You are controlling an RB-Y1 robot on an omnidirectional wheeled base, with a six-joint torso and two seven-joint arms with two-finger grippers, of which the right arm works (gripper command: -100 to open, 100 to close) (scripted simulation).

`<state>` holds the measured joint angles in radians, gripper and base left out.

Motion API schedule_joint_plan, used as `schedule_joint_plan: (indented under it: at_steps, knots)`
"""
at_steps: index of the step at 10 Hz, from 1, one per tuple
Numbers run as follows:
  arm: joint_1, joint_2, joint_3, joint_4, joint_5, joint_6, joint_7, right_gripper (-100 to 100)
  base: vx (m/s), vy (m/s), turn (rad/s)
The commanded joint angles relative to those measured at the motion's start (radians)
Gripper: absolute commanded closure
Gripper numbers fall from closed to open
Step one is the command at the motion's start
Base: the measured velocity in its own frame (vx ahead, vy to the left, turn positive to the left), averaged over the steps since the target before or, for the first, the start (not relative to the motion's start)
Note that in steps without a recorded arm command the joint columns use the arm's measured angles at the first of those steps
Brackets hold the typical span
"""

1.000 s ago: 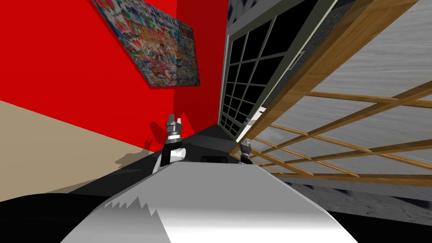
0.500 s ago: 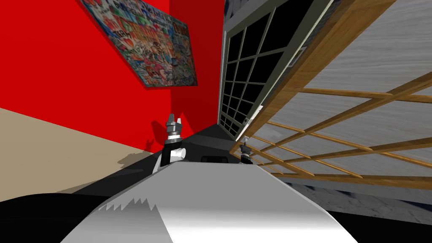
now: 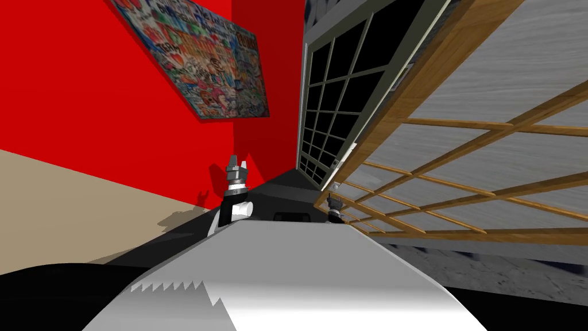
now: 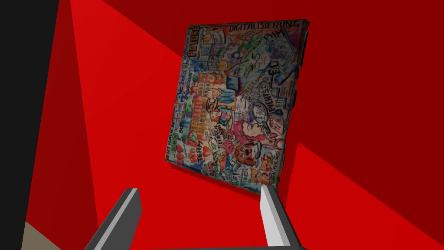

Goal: Pull the door open

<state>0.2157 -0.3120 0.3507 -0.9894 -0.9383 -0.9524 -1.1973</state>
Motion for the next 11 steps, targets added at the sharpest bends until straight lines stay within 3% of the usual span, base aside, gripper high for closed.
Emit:
schedule_joint_plan:
  at_steps: [1, 3, 8, 11]
  knots:
    - [0.009, 0.0, -0.009, -0.007, -0.008, -0.001, 0.006, -100, -0.126, 0.177, -0.106]
    - [0.008, 0.001, -0.011, -0.003, -0.009, -0.002, 0.006, -100, -0.12, 0.11, -0.081]
    - [0.003, -0.075, -0.033, 0.081, -0.012, -0.024, -0.114, -100, 0.196, -0.025, 0.068]
    - [0.001, -0.107, -0.043, 0.117, -0.012, -0.034, -0.165, -100, 0.183, -0.024, 0.042]
